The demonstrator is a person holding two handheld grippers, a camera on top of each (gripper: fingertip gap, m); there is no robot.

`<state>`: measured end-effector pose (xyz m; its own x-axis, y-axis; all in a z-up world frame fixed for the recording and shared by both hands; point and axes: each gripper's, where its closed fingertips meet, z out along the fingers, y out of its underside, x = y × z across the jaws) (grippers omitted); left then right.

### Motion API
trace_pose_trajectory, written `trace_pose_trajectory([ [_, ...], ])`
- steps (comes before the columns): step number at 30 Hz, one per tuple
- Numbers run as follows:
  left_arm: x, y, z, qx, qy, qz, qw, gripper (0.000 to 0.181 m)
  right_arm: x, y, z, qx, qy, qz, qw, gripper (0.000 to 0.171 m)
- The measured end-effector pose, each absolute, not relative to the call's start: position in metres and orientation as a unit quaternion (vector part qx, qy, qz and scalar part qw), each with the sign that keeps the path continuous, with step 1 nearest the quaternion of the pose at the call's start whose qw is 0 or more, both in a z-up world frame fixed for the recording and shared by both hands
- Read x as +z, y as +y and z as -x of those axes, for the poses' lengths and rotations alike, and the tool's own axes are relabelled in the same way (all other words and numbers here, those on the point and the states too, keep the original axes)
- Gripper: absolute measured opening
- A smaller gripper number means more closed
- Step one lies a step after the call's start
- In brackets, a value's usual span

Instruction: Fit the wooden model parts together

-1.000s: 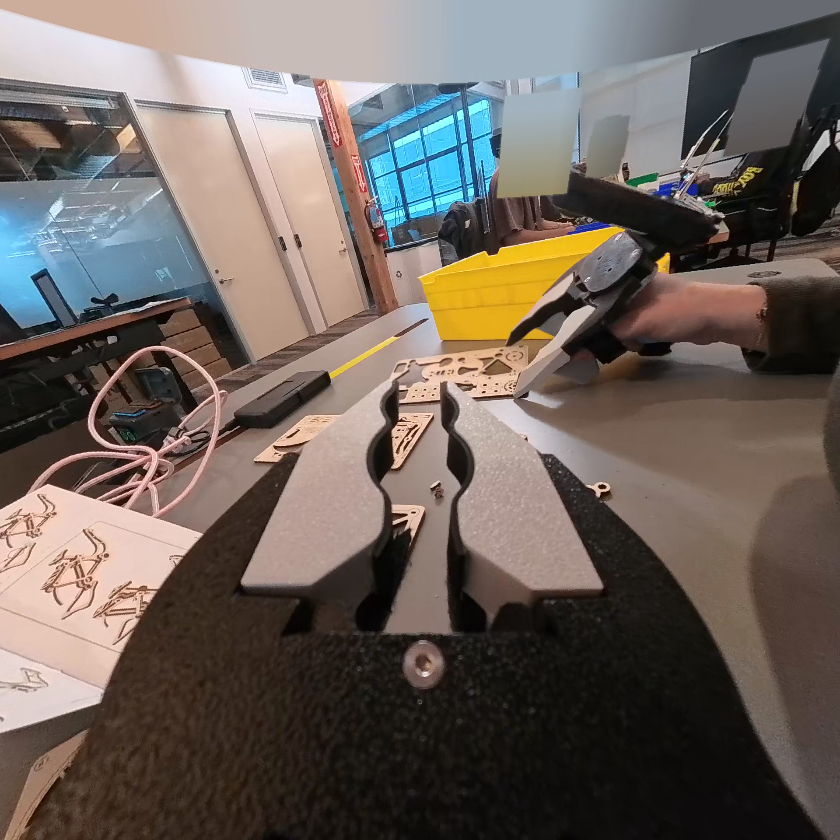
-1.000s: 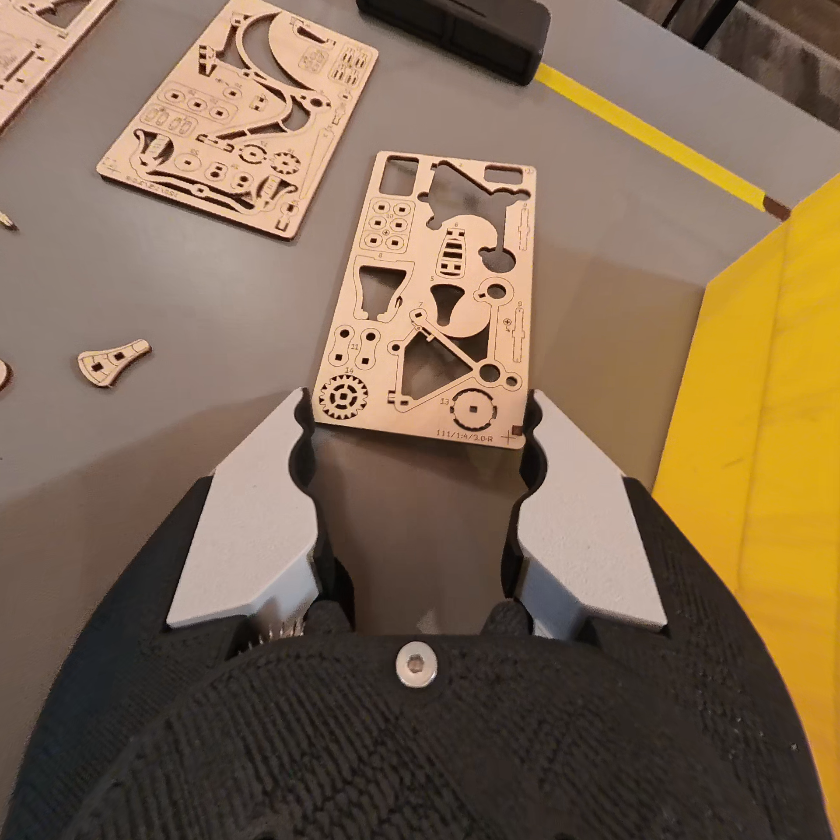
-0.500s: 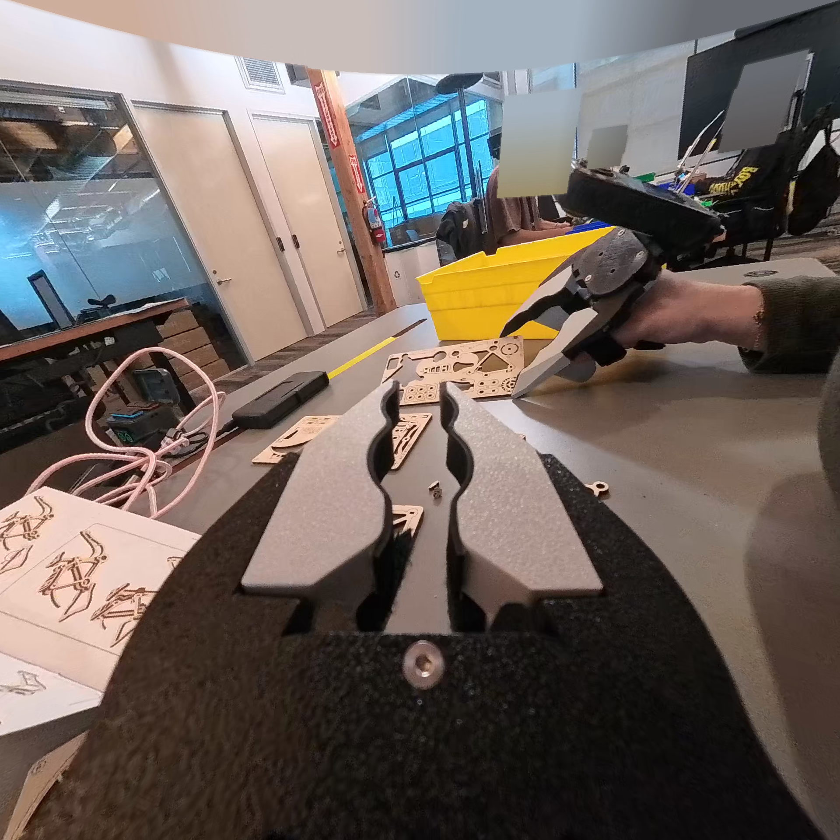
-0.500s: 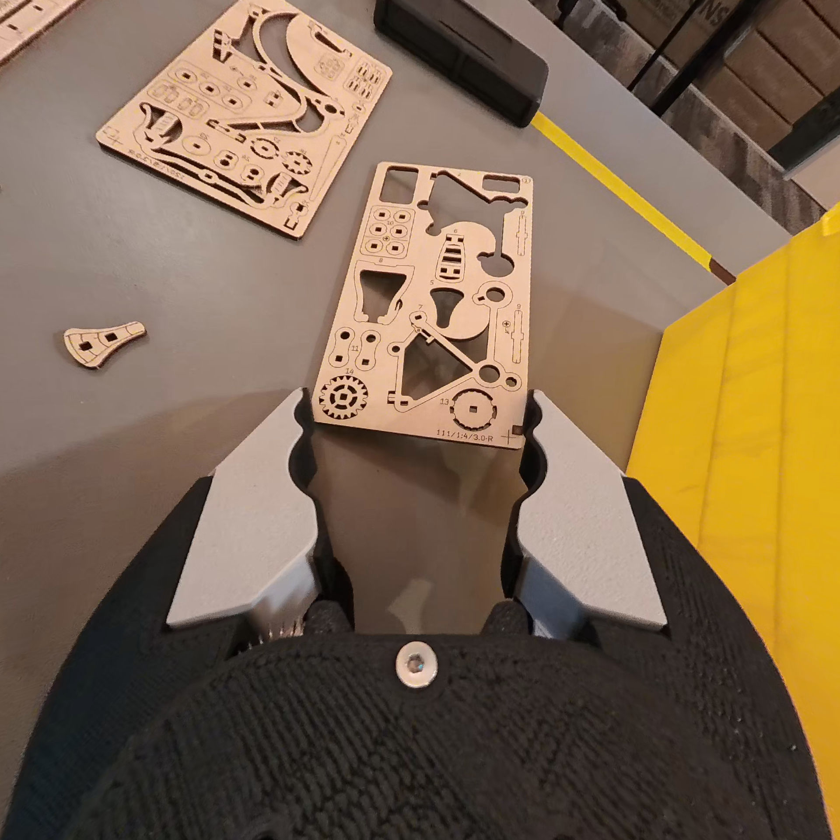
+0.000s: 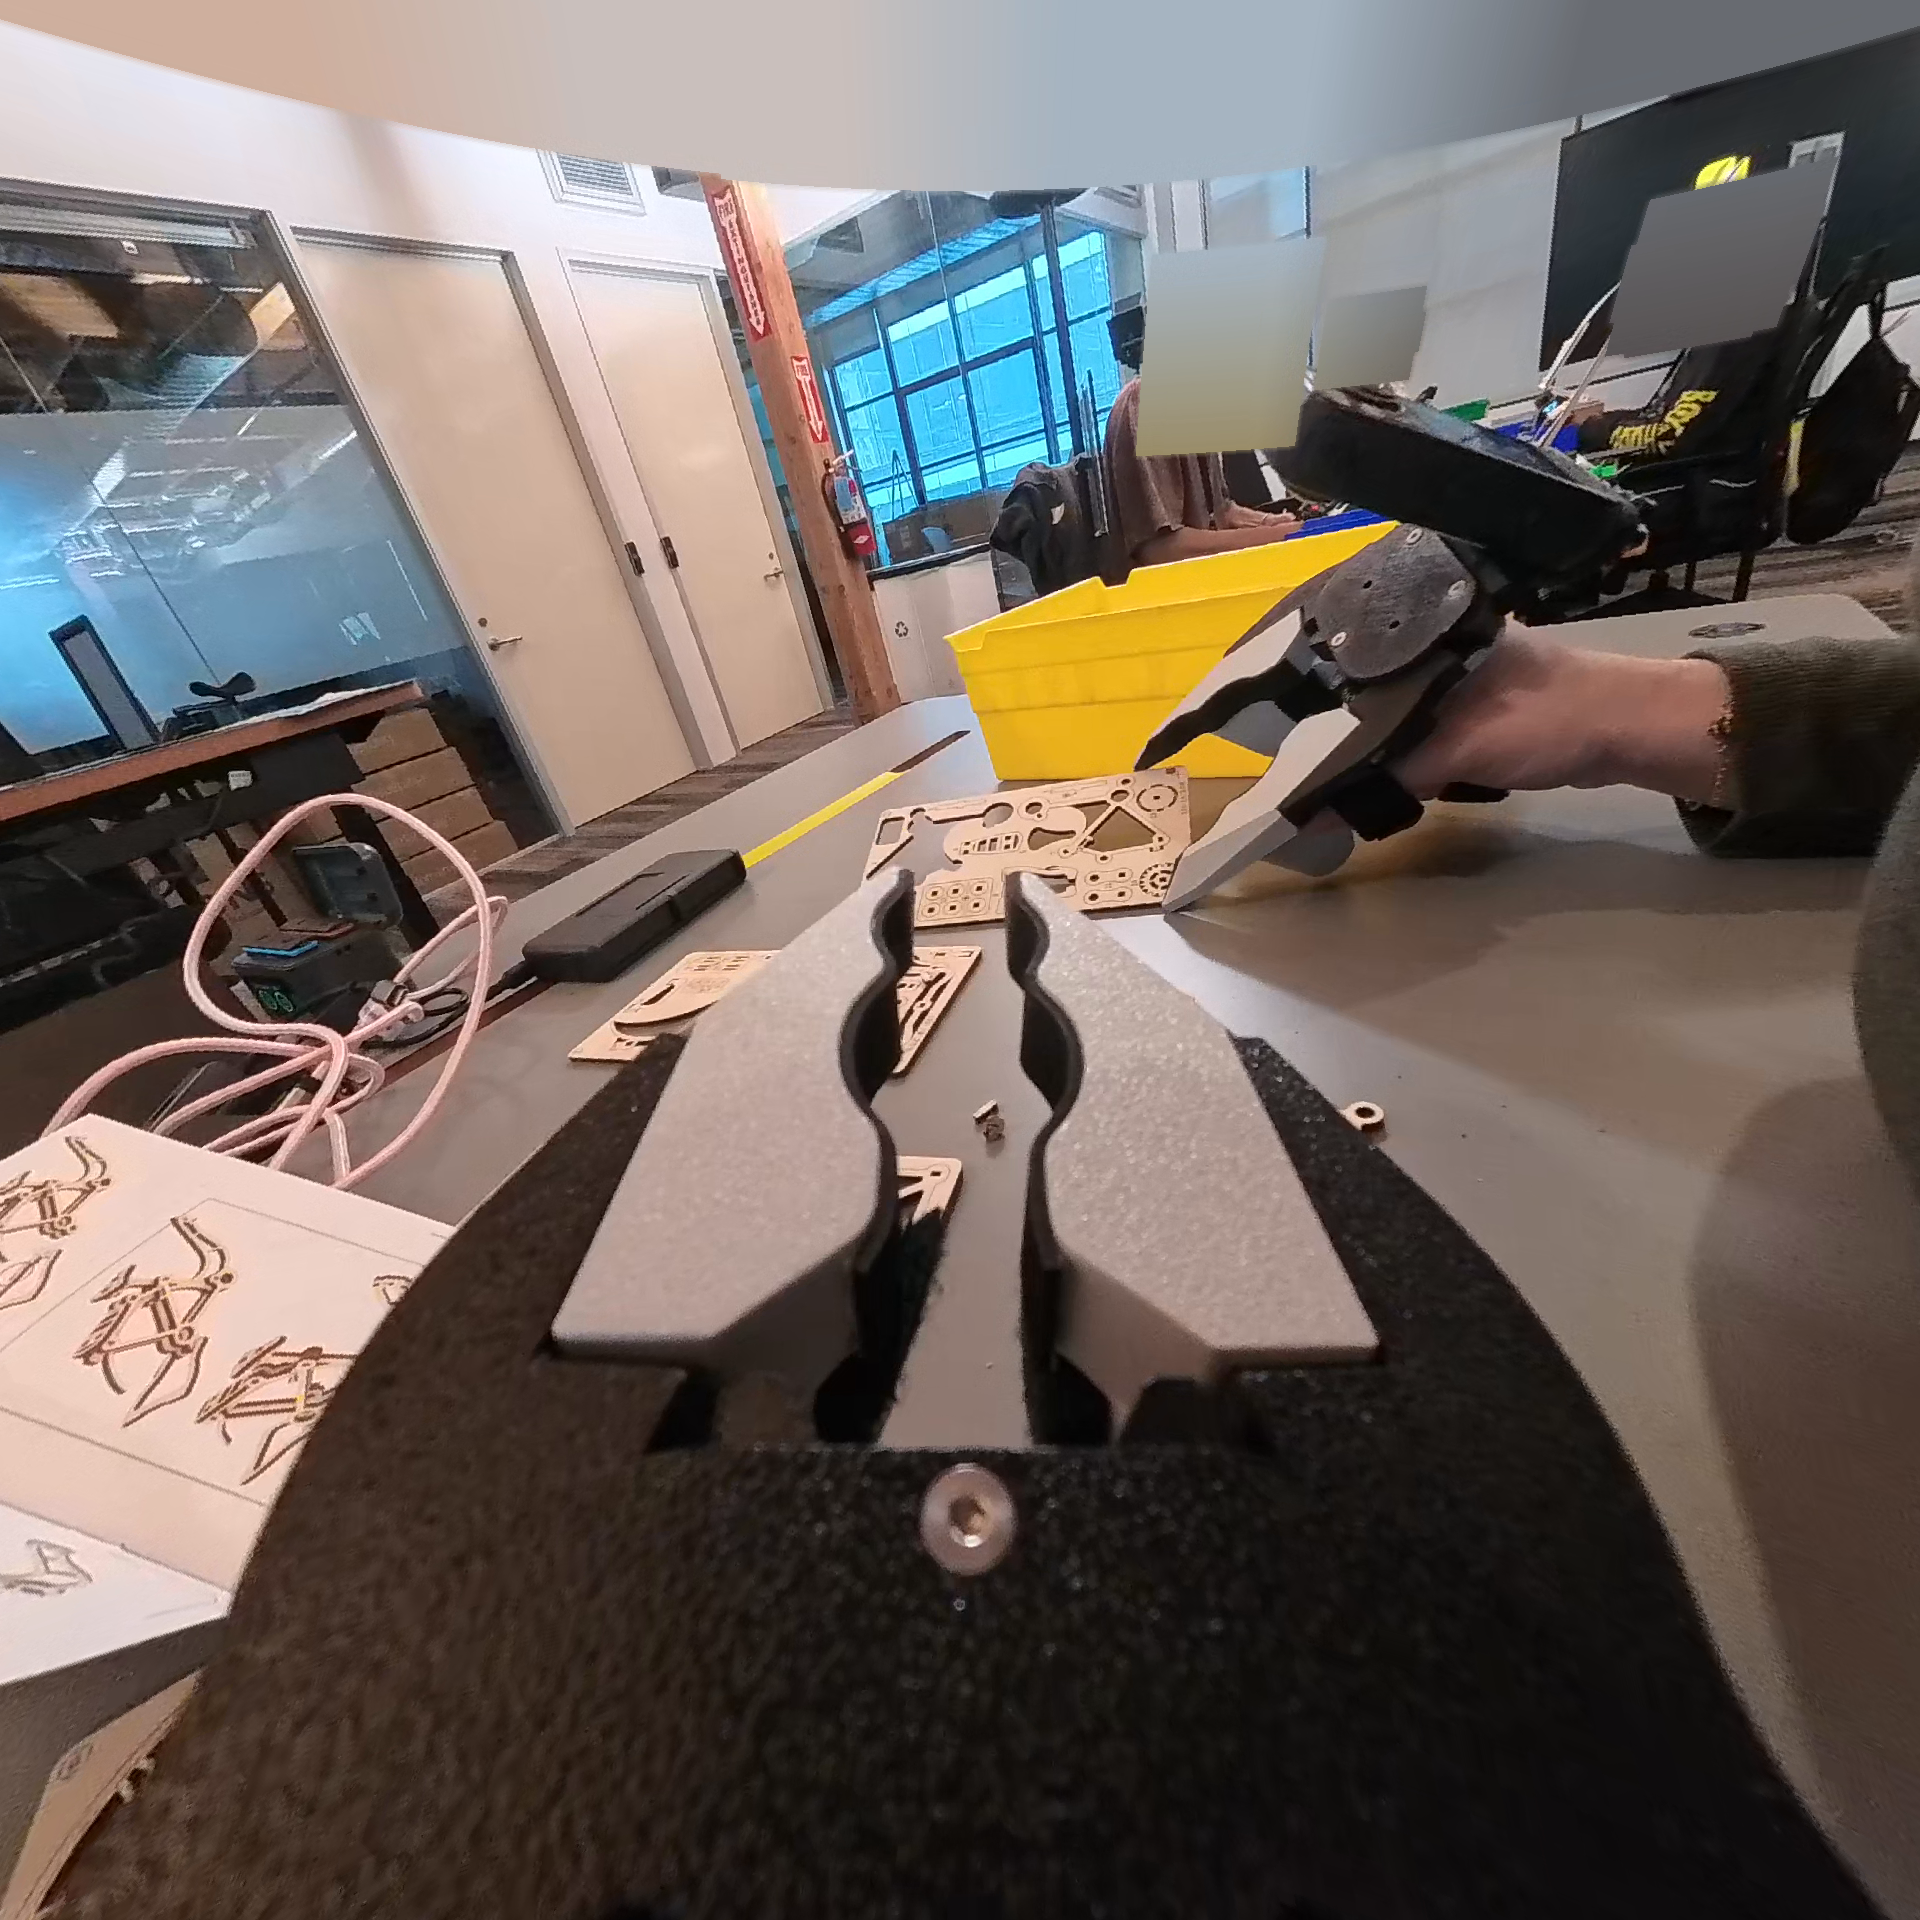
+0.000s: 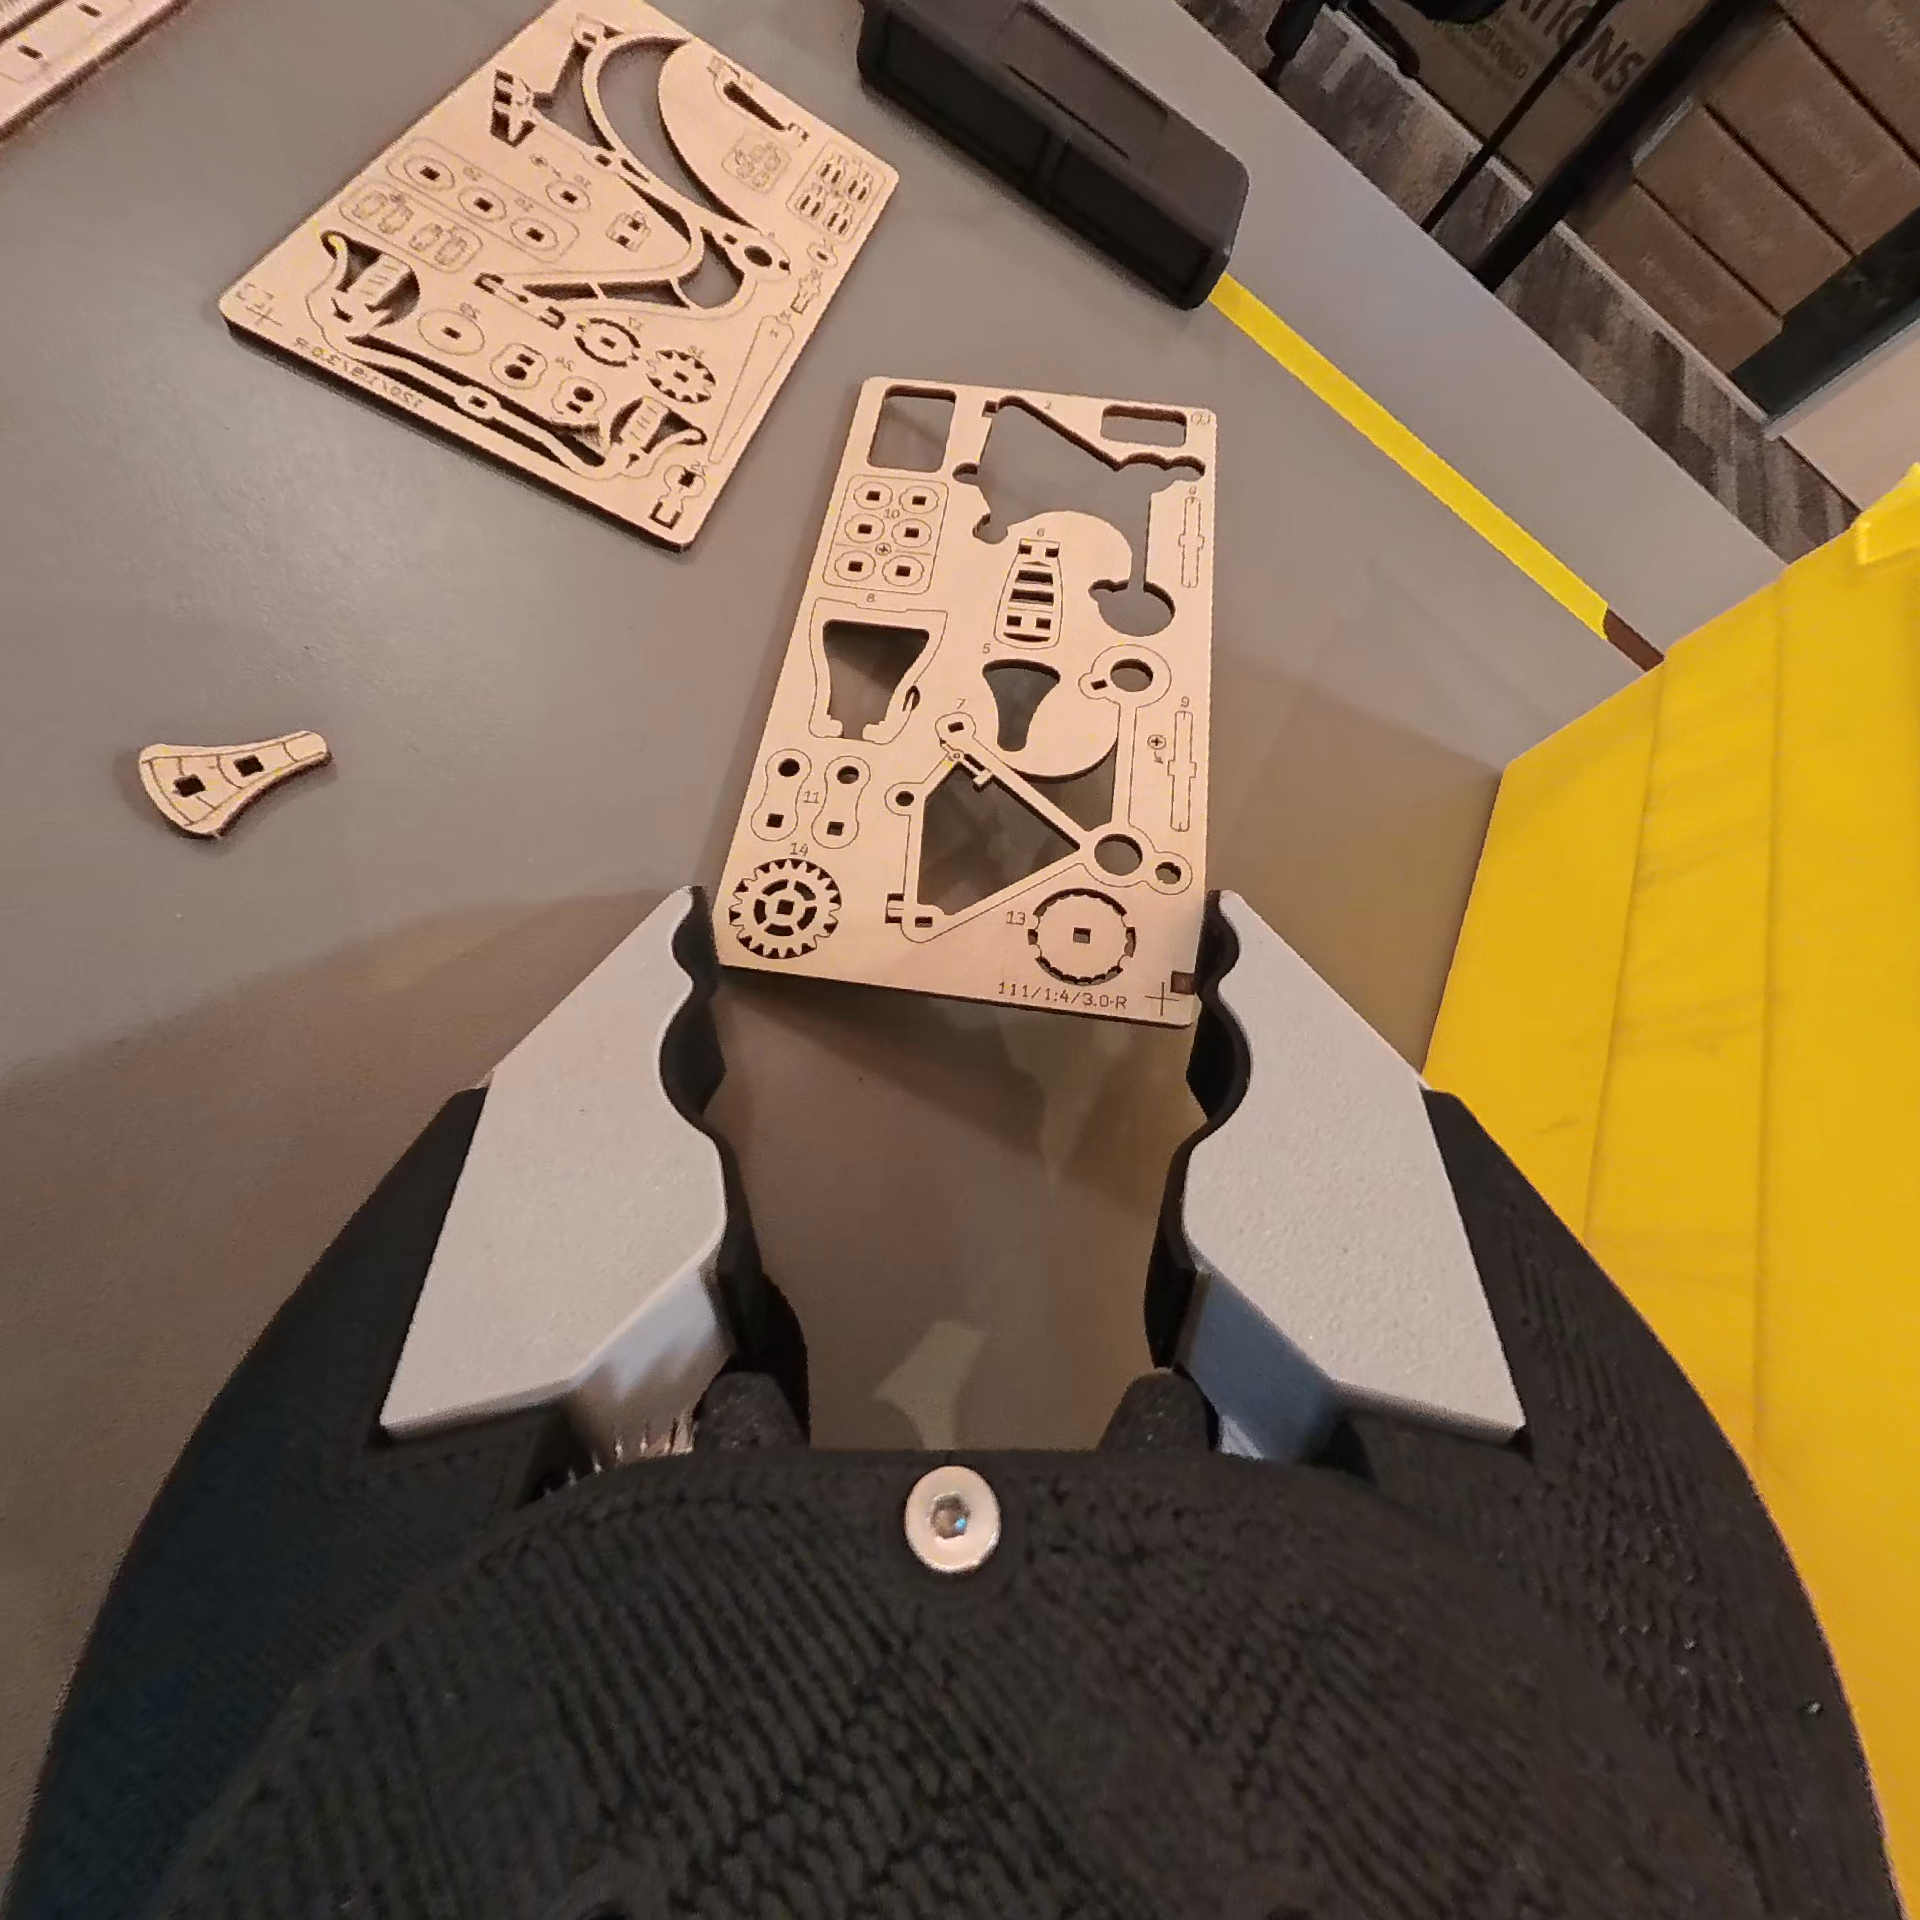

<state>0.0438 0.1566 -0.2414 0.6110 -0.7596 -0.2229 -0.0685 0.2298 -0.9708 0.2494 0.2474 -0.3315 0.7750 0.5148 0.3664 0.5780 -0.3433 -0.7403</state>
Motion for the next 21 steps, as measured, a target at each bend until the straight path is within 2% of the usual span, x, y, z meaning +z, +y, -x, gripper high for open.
trace_pose_trajectory([
  [21, -0.2409, 0.1566, -0.0436, -0.249, 0.365, 0.568, 0.694, 0.014, -0.3228, 0.2484, -0.2483, -0.1, -0.378, 0.783, 0.484, 0.091],
])
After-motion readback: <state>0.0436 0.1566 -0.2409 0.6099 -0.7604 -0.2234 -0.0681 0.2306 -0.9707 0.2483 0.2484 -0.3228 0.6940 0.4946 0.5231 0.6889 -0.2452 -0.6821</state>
